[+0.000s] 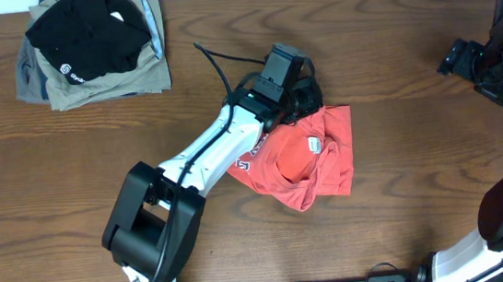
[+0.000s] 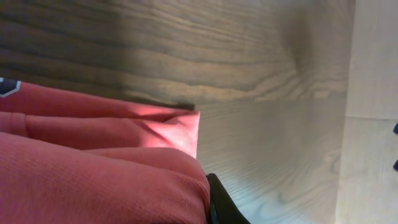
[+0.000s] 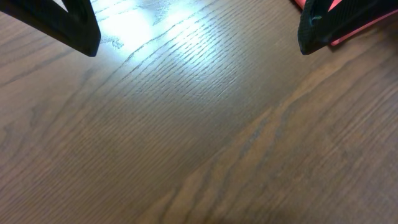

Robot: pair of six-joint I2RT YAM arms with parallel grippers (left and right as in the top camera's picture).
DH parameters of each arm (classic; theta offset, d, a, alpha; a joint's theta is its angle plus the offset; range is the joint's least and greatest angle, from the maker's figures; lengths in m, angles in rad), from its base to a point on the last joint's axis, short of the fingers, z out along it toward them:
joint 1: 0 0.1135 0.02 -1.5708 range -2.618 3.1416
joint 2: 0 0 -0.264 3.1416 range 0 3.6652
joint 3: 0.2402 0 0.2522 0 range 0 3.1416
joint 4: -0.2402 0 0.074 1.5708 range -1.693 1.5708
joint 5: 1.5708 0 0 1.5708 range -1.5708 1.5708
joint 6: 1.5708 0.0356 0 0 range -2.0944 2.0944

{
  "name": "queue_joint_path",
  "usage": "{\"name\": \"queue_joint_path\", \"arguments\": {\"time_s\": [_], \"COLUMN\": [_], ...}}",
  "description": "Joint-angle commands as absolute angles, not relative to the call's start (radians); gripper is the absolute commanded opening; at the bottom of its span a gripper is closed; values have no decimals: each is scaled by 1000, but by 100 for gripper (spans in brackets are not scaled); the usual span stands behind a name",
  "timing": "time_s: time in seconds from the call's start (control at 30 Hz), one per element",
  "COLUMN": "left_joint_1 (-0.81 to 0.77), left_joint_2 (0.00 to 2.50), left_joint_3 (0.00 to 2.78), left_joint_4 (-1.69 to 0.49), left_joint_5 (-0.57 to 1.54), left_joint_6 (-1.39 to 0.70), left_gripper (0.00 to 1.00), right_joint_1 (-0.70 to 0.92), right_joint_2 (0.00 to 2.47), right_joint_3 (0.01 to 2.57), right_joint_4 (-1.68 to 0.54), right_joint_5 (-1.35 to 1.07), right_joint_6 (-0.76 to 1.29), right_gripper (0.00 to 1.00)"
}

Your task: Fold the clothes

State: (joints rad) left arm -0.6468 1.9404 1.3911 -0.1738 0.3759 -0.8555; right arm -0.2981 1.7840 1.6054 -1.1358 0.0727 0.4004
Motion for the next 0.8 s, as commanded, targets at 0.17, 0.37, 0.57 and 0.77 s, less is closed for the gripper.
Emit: {"name": "queue_joint_path", "arguments": {"time_s": [0.17, 0.37, 0.57, 0.77], "left_joint_1": [-690, -733, -748, -741], "left_joint_2": [1954, 2018, 2046, 1969], "left_joint_3": [1416, 1416, 1417, 1426], "left_joint_4": [-144, -84, -73, -168], "left_joint_5": [252, 155, 204, 307], "left_joint_6": [-891, -885, -771, -674], "left_gripper": [10, 17, 74, 82], "right_joint_1": [-294, -294, -294, -294], "right_joint_2": [1782, 1782, 1782, 1782], "right_joint_3": [1615, 1615, 1615, 1615], "right_joint_4": [-1137, -1137, -1137, -1137], "right_joint_5": [86, 86, 86, 86], "right_joint_6": [387, 387, 387, 387], "right_gripper": [99, 99, 99, 99]}}
